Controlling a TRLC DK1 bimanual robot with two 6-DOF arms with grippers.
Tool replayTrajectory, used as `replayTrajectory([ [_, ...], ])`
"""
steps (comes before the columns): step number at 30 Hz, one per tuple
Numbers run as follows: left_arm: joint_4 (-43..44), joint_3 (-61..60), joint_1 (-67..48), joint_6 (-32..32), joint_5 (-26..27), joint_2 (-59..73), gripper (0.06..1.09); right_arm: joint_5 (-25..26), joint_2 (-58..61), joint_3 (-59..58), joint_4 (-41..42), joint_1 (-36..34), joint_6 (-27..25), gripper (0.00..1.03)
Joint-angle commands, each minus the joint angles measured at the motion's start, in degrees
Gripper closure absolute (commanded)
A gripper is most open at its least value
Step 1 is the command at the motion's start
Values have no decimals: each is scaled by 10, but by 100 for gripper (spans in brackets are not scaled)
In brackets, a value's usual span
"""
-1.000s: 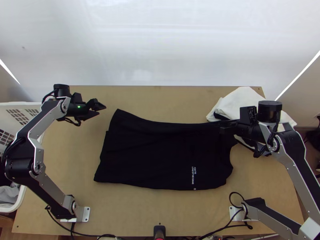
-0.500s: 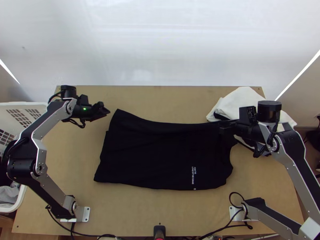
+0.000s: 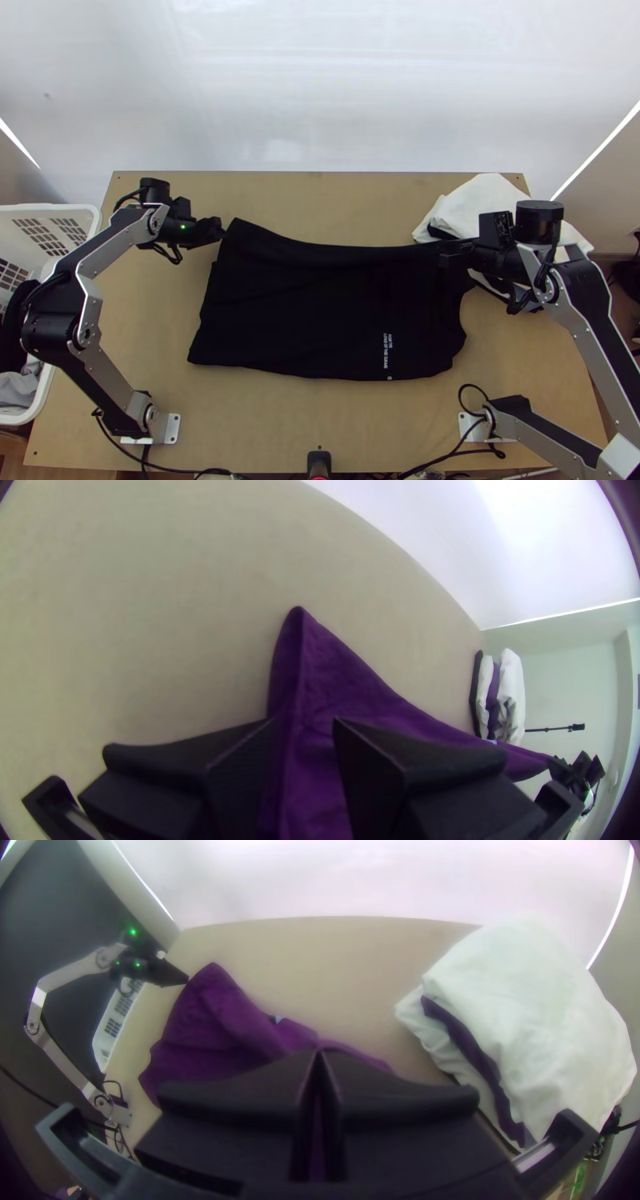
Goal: Fold the t-shirt
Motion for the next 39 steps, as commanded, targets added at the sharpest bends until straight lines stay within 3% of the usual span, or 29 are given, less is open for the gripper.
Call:
replayTrajectory([
  [1,10,4,-8,3,-6,9,62,0,2,2,2,-1,0,100],
  [10,17,10,-22,-2,-11,27,63,0,3,3,3,-4,-2,100],
  [11,16,8,-24,-2,-11,27,67,0,3,3,3,-4,-2,100],
  [12,19,6,-24,-3,-19,27,83,0,3,4,3,-4,-3,100],
  [13,32,3,-24,-7,-34,26,106,0,4,4,3,-5,-3,100],
  [19,31,1,18,-8,-38,-15,105,0,4,28,-2,-24,-6,100],
  [28,73,75,163,-242,-11,-167,105,3,35,79,-3,-40,14,100],
  [32,72,99,161,-265,-11,-232,105,12,74,132,-3,-41,55,100],
  [39,59,174,131,-272,-11,-251,105,13,179,332,-11,-19,67,100],
])
